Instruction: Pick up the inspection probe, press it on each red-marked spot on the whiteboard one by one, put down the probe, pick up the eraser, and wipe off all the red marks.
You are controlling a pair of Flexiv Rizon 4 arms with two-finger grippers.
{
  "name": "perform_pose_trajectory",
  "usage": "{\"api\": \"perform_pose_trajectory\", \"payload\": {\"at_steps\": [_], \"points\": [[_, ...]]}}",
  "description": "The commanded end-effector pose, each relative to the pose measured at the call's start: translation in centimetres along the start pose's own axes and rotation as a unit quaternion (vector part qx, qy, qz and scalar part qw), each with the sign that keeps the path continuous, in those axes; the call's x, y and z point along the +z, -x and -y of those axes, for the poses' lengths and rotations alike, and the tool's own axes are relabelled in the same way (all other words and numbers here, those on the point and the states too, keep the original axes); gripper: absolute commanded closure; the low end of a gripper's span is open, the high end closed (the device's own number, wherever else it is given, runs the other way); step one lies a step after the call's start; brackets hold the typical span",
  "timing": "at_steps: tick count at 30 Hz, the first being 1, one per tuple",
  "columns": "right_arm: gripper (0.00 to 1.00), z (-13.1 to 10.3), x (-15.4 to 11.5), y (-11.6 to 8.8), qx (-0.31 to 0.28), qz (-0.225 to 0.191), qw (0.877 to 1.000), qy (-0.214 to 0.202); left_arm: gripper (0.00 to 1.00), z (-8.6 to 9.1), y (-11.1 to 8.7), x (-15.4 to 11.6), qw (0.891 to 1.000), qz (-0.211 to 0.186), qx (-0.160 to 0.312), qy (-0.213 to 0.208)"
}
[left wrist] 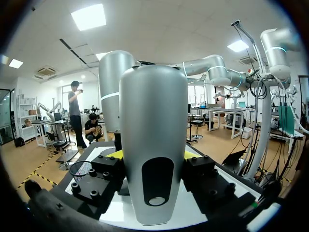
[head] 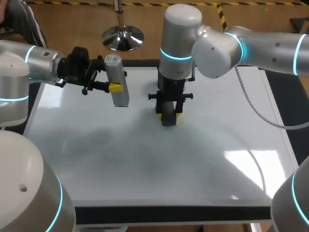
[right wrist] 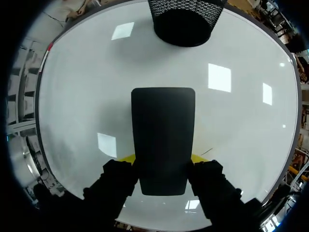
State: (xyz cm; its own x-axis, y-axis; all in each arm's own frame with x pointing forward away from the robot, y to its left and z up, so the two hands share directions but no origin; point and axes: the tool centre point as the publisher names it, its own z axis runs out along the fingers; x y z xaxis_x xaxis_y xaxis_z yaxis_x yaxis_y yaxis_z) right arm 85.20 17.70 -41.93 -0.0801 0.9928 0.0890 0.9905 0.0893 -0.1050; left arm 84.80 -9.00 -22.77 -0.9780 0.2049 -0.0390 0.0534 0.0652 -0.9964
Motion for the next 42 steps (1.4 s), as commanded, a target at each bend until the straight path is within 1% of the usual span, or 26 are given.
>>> {"api": "perform_pose_trajectory", "payload": {"at_steps": [1,7,13,28,37,42], "points": [[1.00,-0.3,0.4,0.1,-0.001,-0.002,1.000,-0.004,1.00,0.1,0.0,0.0,1.000,0.000,0.001,-0.001],[1.00,-0.4,0.6,0.7,0.002,-0.006,1.000,-0.004,1.00,0.1,0.0,0.0,1.000,0.000,0.001,-0.001],[1.00,-0.1,0.9,1.8,0.011,-0.005,1.000,-0.006,1.00,0.1,0.0,0.0,1.000,0.000,0.001,-0.001],[1.00,0.0,0.9,6.2,0.032,0.004,0.999,-0.017,1.00,0.1,0.0,0.0,1.000,0.000,0.001,-0.001],[1.00,0.2,0.4,8.3,0.043,0.006,0.999,-0.015,1.00,0.1,0.0,0.0,1.000,0.000,0.001,-0.001],[1.00,0.8,0.0,9.4,0.051,0.007,0.999,-0.015,1.00,0.1,0.0,0.0,1.000,0.000,0.001,-0.001]]}}
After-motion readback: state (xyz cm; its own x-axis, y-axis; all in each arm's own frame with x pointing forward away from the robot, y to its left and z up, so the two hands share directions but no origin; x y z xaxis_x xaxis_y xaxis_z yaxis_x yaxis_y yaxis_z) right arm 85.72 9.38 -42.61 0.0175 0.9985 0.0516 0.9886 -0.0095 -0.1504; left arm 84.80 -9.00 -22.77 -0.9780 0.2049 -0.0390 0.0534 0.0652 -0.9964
